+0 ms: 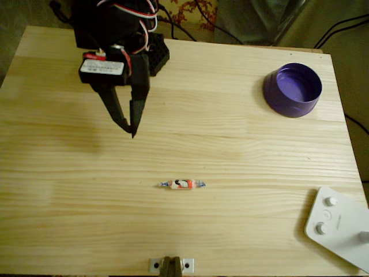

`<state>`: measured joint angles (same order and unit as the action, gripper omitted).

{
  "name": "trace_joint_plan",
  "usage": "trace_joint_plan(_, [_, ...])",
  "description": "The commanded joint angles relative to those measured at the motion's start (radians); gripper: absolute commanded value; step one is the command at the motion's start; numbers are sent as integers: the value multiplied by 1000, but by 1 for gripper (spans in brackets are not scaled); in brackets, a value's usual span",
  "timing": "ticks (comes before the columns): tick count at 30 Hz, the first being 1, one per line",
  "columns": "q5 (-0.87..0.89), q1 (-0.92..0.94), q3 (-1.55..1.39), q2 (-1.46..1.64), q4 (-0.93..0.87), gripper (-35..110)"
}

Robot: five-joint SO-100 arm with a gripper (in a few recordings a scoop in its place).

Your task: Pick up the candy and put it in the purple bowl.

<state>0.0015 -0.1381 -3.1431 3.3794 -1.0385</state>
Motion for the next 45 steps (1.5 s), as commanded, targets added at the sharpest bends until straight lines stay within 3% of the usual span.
trace_joint_plan(1, [-6,-17,14,74,8,0])
trace_joint_plan(7, [-9,-8,114,11,6,0])
trace_joint_plan(14, [-11,-12,357,-314,17,0])
trace_joint_plan(17, [-110,-26,485,-459,17,0])
trace_joint_plan(22, [-515,-48,663,-672,11,0])
trace_joint_plan(25, [-646,-80,736,-775,2,0])
trace_joint_plan(34, [-848,-160,862,-1051,17,0])
trace_joint_plan(45, [-954,-272,956,-1307,117,0])
